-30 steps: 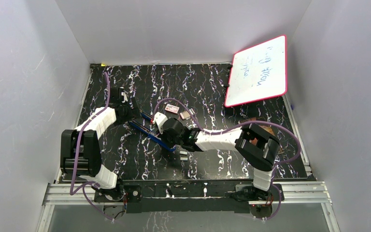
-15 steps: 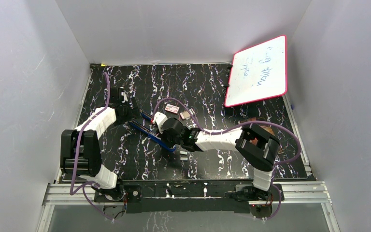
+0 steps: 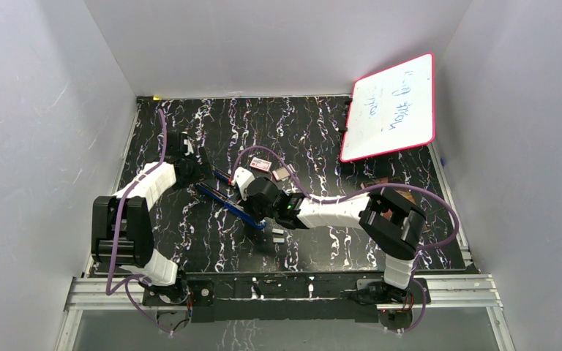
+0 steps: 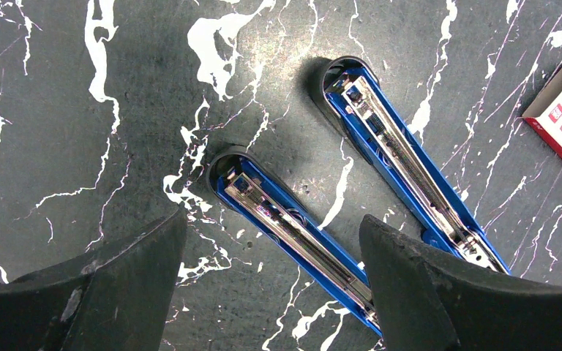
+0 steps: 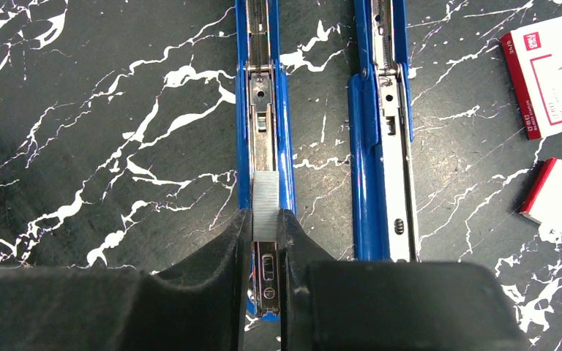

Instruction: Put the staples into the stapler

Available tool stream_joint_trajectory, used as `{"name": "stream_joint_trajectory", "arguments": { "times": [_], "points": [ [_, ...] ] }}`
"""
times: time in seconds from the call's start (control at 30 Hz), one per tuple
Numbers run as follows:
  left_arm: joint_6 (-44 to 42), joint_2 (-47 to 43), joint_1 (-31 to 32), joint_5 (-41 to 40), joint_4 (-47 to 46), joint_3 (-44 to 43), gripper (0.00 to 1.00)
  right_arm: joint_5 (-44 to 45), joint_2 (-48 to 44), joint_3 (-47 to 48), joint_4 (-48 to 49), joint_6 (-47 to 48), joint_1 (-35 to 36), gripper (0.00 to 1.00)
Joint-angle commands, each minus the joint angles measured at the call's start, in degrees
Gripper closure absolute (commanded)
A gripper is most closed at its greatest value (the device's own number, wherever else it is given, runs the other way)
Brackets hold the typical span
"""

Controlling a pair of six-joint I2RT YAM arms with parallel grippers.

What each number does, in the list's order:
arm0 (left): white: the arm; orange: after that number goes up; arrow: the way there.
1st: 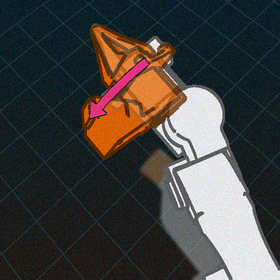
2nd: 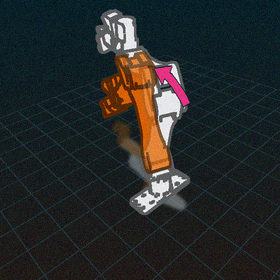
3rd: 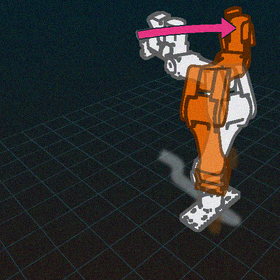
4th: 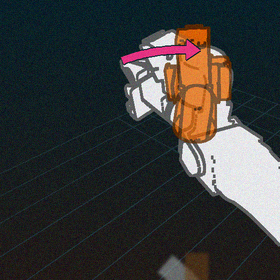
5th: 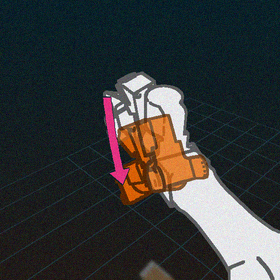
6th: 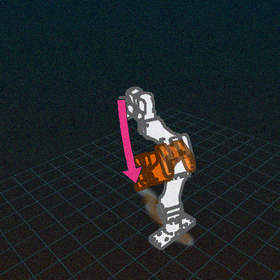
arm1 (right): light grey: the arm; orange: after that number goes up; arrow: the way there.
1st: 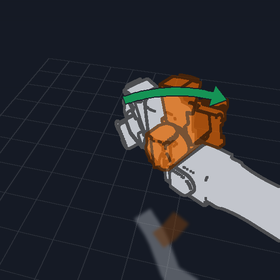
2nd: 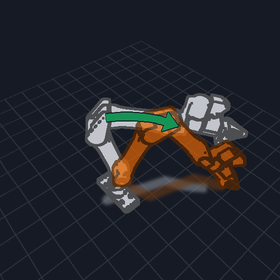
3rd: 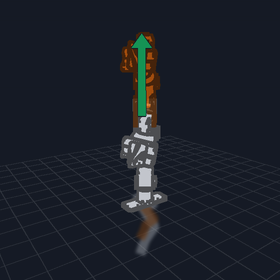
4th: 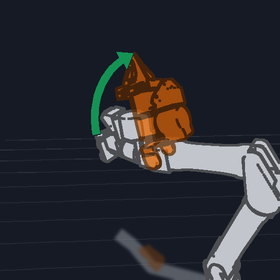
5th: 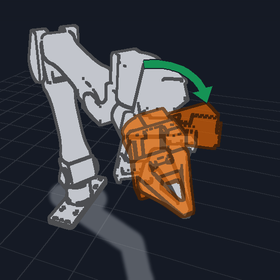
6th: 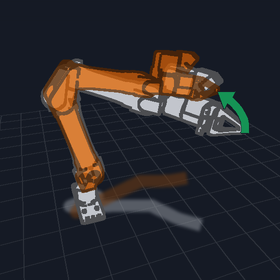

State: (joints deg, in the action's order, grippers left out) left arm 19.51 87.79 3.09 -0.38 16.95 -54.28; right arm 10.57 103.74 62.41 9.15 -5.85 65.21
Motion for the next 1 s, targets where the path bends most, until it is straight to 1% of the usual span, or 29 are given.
{"name": "stream_joint_trajectory", "arguments": {
  "times": [0.0, 0.97],
  "points": [
    [-0.35, 0.11, -0.52, 0.82, 1.25, -1.94, 0.14, 1.22, -1.42, 1.03, 1.16, -0.11, -0.28, 1.00],
    [-0.35, 0.14, -0.55, 1.00, 1.24, -1.97, 0.14, 0.34, 2.63, 3.83, -3.13, -0.39, -0.26, 1.00]
  ]
}}
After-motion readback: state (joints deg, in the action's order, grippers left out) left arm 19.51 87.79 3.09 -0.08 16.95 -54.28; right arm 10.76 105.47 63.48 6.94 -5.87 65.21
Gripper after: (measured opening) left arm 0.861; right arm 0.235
